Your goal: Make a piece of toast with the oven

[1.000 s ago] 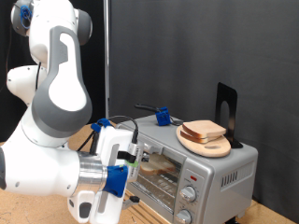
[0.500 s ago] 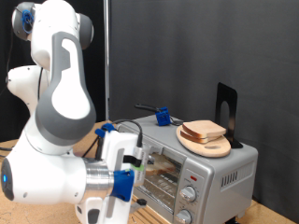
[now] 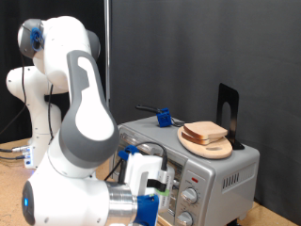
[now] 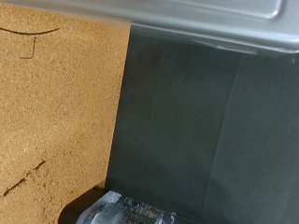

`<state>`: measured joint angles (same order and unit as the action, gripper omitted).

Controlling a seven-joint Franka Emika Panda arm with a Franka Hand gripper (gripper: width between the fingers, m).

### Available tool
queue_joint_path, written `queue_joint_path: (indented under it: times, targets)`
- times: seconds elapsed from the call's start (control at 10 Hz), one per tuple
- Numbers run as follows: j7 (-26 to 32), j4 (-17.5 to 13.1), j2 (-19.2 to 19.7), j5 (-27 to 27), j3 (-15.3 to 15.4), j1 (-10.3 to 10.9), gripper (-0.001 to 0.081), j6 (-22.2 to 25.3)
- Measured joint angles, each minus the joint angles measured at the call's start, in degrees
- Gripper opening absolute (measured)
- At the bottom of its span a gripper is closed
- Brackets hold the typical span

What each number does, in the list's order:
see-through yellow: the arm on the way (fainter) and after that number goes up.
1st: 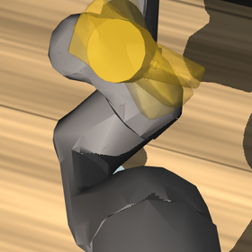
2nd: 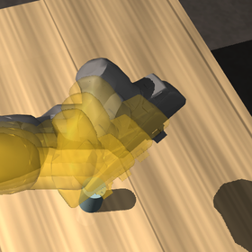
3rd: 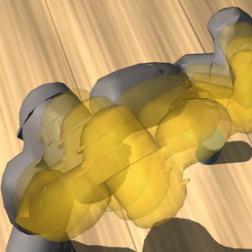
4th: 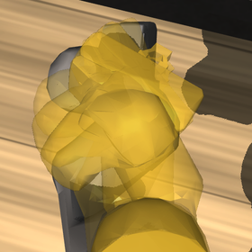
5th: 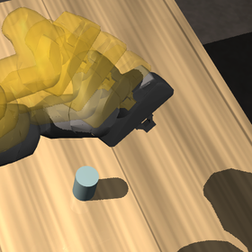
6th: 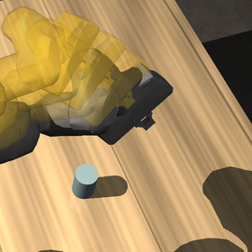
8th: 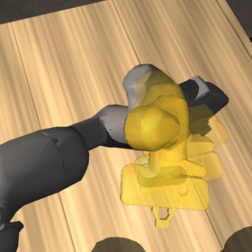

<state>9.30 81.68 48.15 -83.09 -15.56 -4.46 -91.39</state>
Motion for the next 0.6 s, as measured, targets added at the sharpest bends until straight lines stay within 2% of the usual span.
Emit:
queue_joint_path:
  times: [0.2,0.6]
  targets:
    - [-0.2,-3.1,2.8,0.5,-0.2,-0.9,0.0682,2.1]
    - [-0.3,-4.5,4.5,1.2,-0.4,-2.2,0.0682,4.2]
